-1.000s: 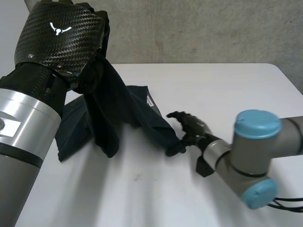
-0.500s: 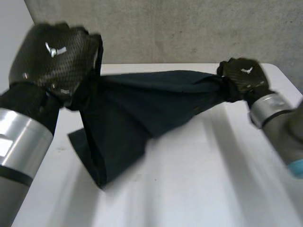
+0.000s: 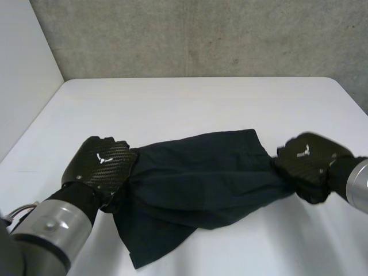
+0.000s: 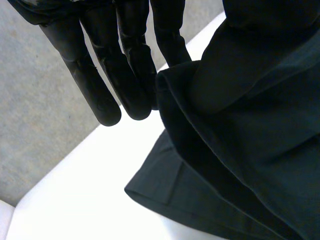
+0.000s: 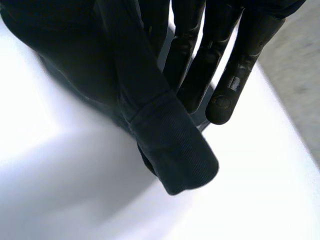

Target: Fold the shorts.

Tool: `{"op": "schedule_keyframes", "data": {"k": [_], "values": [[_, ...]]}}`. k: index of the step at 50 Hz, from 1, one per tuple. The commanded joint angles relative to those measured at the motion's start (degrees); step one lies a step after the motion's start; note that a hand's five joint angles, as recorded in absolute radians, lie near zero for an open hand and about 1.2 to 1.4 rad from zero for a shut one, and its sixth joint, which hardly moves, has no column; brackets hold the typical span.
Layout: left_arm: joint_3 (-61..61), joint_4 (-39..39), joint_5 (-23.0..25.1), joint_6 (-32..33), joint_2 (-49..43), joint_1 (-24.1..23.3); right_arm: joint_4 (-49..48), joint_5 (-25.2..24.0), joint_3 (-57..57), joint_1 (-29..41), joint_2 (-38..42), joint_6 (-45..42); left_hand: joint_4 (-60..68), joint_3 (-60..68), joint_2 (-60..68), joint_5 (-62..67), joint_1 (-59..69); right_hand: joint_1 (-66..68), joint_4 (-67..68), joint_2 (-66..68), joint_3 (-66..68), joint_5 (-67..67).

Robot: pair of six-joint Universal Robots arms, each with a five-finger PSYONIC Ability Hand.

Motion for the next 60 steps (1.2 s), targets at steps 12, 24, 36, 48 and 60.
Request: {"op": "schedule_keyframes", "data": {"k": [12, 24, 36, 48, 60], "values": [[6.03, 0.03, 0.05, 0.80, -11.45, 2.48, 8.83, 1.96, -10.11, -3.10, 12.18, -9.96, 11.05, 11.65, 11.23, 13.83, 15.46, 24.29, 11.95, 12.80, 12.87, 13.86], [16.57, 7.94, -0.39, 1.15, -24.19, 5.38, -3.91, 8.48, -34.02, 5.50, 33.70, -7.57, 11.05, 11.65, 11.23, 13.83, 15.46, 24.29, 11.95, 12.80, 12.87, 13.86], [22.91, 9.53, -1.09, 6.33, -36.15, 11.88, -16.13, -1.36, -48.01, 6.74, 51.66, -7.67, 11.05, 11.65, 11.23, 13.83, 15.46, 24.29, 11.95, 12.80, 12.87, 13.86], [25.28, 13.74, -0.83, 7.48, -37.29, 12.41, -21.06, -1.54, -53.20, 6.83, 59.40, -6.79, 11.05, 11.65, 11.23, 13.83, 15.46, -30.71, -43.05, -42.19, -42.13, -41.13], [26.25, 19.54, -4.52, 7.75, -36.42, 11.89, -35.21, 3.91, -52.59, 6.13, 51.85, 18.32, -41.73, -41.14, -41.56, -38.96, -37.33, -45.71, -58.05, -57.20, -57.13, -56.14]]}}
